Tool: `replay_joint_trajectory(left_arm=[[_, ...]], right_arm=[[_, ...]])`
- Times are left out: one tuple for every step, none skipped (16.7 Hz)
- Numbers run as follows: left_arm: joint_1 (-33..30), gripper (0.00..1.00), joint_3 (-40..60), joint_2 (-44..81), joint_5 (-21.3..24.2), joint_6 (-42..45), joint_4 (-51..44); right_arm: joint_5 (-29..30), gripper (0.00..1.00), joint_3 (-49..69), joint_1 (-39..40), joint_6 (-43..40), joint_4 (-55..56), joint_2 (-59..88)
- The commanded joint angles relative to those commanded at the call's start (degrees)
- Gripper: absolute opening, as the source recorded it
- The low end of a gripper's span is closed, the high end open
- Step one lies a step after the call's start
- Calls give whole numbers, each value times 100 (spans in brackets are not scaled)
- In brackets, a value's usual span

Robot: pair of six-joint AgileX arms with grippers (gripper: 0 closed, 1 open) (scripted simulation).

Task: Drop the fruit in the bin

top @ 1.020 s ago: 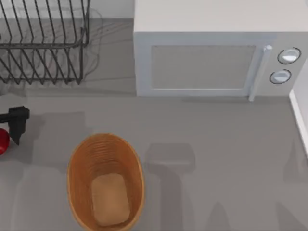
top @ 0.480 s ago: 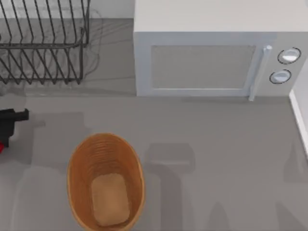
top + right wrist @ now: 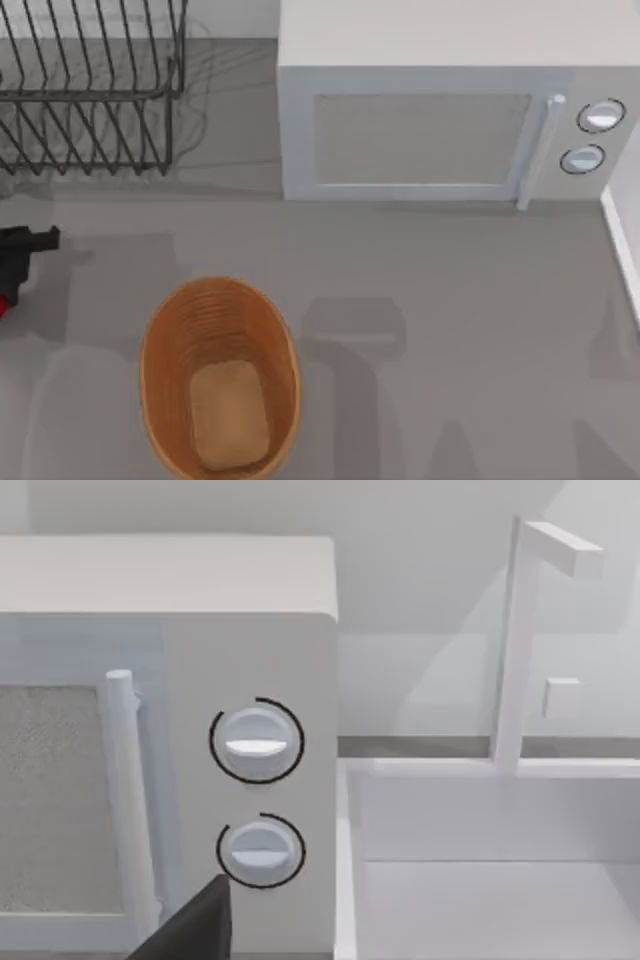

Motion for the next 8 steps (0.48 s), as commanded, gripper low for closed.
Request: replay_joint_trajectory(left_arm=[[20,0,25,-74,-114,64,-31],[21,0,39,-76,-113,62,-45],[23,0,112,-87,-111,59,-119],[21,0,241,-115,-108,59,-254],[16,0,416,-156,-106,60,-450],[12,0,624,-208,-104,61,-706],[7,0,851,-273,-103,61,-1023],[2,0,1093,-348,-103,59,-1395]], right_arm=[[0,100,0,0,0,0,0],[0,100,0,0,0,0,0],[0,100,0,0,0,0,0],[0,100,0,0,0,0,0],[0,100,0,0,0,0,0],[0,100,0,0,0,0,0],[0,100,0,0,0,0,0],[0,100,0,0,0,0,0]])
